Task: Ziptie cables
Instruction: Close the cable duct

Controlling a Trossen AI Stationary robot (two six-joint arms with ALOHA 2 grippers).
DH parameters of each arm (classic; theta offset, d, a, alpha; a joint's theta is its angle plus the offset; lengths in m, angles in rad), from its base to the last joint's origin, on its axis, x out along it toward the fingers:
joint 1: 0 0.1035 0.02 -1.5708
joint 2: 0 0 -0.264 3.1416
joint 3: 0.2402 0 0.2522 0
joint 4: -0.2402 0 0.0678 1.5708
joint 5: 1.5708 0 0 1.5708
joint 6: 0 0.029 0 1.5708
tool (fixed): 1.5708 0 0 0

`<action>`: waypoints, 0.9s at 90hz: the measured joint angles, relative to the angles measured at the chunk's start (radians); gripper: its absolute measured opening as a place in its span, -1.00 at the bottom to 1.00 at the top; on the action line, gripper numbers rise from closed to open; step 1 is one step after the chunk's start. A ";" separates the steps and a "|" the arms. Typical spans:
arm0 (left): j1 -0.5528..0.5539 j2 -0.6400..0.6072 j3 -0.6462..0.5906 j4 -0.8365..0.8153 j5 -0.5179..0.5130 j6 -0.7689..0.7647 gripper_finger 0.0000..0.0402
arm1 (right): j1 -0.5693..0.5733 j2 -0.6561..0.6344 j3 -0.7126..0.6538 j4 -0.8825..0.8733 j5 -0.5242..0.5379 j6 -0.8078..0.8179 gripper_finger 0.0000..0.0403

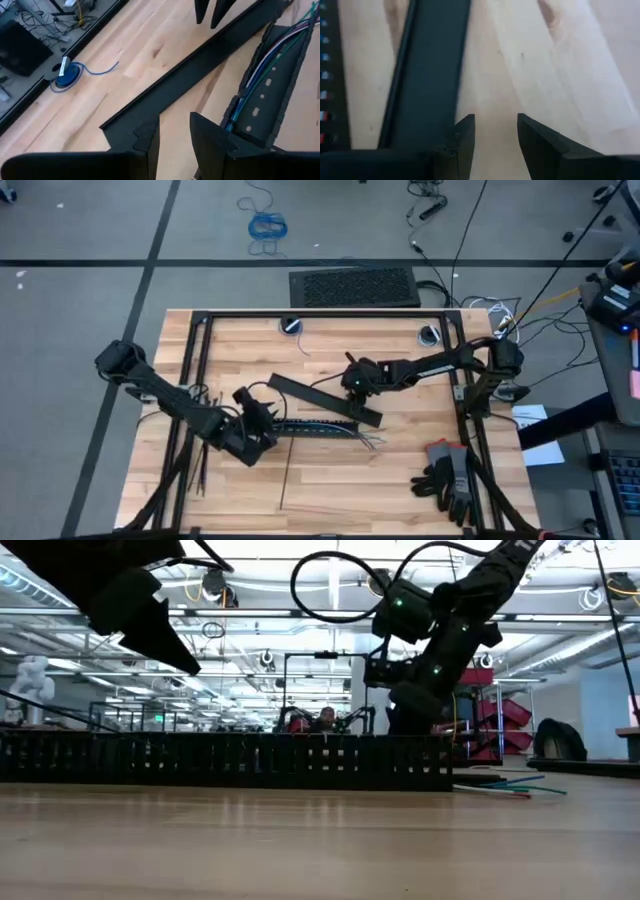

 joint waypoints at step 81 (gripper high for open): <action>0.000 0.002 -0.151 0.171 0.168 -0.026 -0.47 | 0.025 0.140 0.003 0.264 -0.041 0.075 0.00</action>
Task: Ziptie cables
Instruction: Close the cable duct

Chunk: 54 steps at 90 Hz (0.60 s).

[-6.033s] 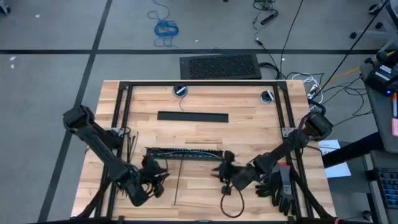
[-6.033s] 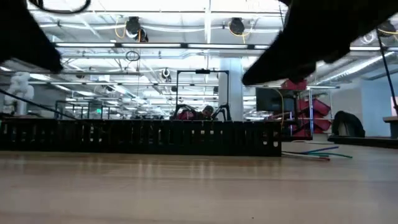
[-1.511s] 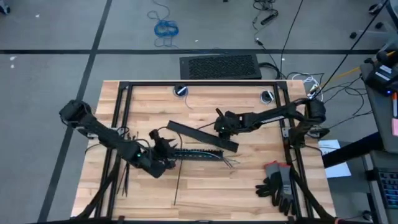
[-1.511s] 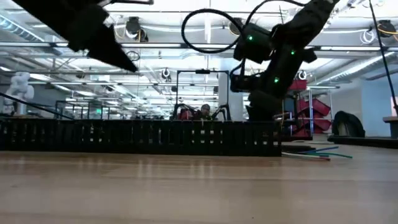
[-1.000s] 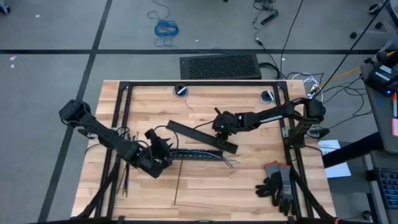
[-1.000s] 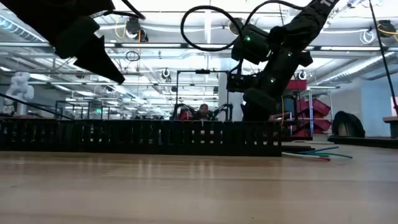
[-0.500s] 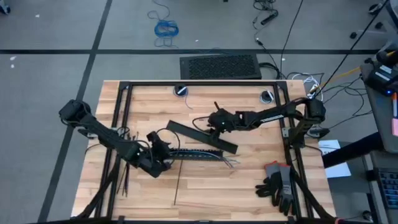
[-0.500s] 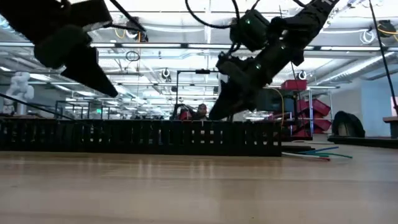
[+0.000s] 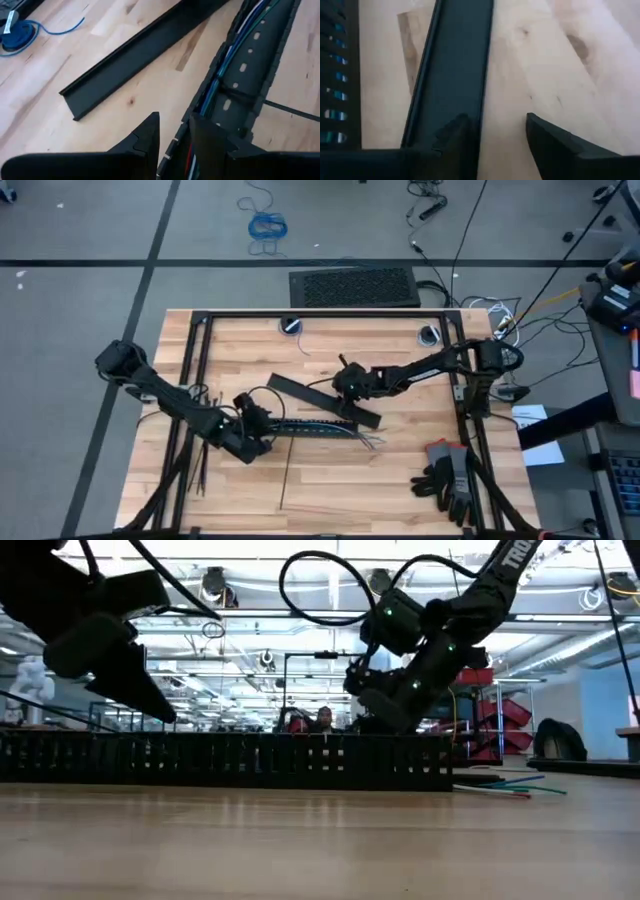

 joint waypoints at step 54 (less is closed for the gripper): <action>0.000 0.000 0.000 0.001 0.008 -0.003 -0.47 | -0.022 0.030 0.000 -0.026 -0.020 -0.024 -0.98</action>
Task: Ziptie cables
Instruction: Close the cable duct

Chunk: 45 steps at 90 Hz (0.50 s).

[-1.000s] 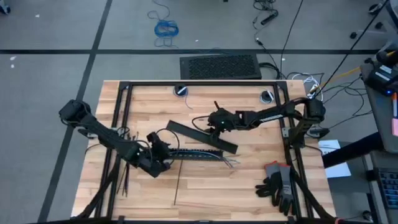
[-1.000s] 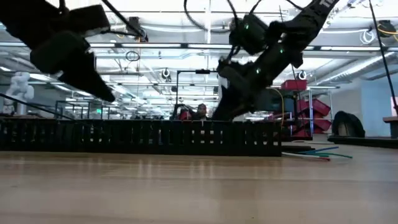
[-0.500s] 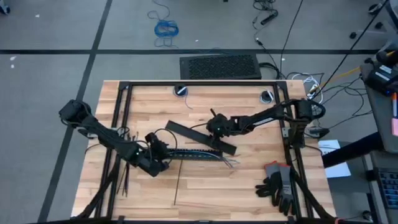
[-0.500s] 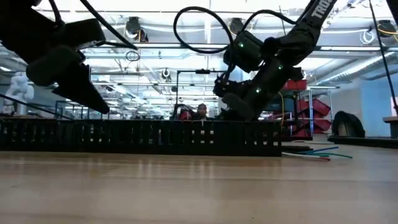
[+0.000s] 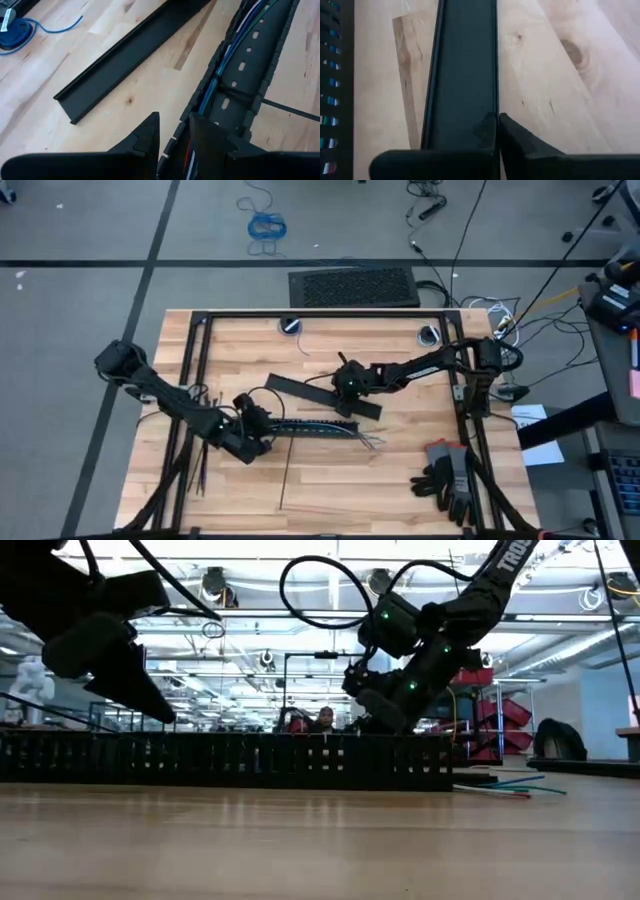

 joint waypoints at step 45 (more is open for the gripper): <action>0.002 0.000 0.000 0.000 -0.015 -0.031 -0.47 | 0.050 -0.162 -0.009 -0.133 0.199 -0.075 -1.00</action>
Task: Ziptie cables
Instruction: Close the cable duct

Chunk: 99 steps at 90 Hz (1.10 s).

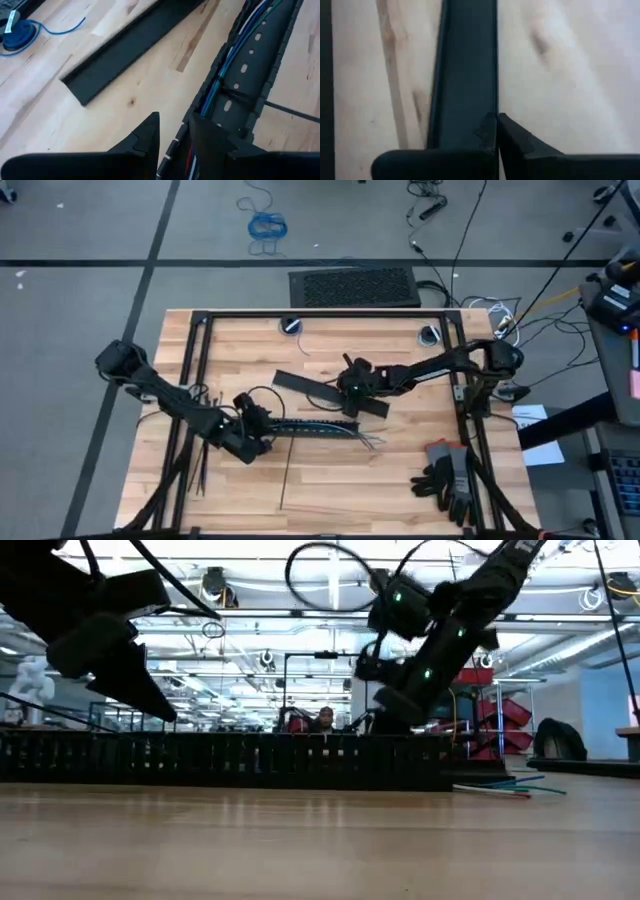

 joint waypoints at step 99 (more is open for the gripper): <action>0.162 0.000 0.046 0.325 -0.151 0.732 -0.02 | 0.358 -0.158 0.004 -0.094 0.470 -0.237 -1.00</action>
